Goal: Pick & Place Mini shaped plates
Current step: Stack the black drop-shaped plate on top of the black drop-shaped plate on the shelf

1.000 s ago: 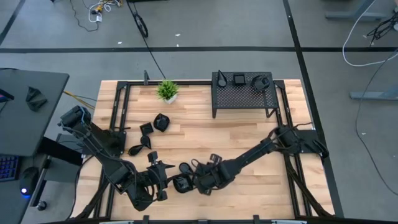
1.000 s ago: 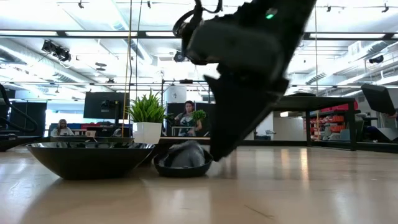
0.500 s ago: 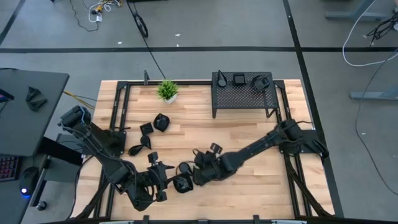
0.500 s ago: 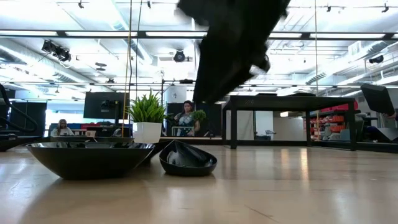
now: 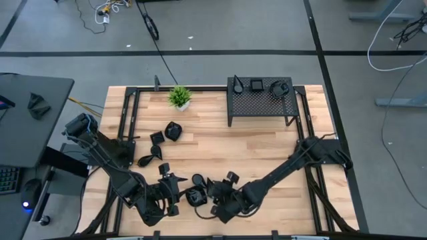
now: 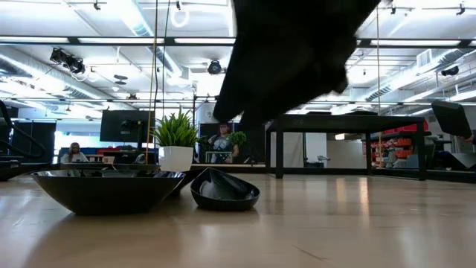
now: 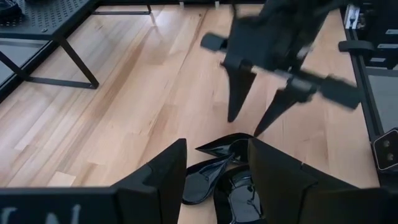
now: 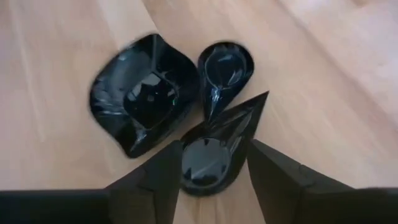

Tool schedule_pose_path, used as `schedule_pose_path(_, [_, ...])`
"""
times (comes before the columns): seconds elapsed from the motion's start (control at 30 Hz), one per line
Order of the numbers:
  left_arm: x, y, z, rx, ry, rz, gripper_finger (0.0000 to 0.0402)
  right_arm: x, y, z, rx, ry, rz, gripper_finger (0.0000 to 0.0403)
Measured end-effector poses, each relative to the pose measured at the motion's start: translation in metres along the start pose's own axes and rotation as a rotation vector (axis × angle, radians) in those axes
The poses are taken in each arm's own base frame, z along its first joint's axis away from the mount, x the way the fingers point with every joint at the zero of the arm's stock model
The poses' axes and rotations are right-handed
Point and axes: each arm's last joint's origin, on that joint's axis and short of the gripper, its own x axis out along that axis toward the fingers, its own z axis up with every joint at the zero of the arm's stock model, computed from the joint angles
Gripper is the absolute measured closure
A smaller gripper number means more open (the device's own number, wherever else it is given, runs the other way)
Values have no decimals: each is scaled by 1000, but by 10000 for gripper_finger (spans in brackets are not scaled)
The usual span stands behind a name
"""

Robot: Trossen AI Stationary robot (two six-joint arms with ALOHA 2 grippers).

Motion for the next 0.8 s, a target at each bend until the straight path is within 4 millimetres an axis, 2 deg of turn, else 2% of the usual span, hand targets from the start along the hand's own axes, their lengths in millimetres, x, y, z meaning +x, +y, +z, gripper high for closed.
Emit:
schedule_pose_path(0.17, [0,0,0,0,0,0,225,19,-9,0,25,74,-13,220])
schedule_pose_path(0.6, [0,0,0,-4,0,0,225,24,-18,4,44,128,-35,257])
schedule_pose_path(0.8, [0,0,0,-4,0,-1,225,35,-22,-10,72,158,-3,262])
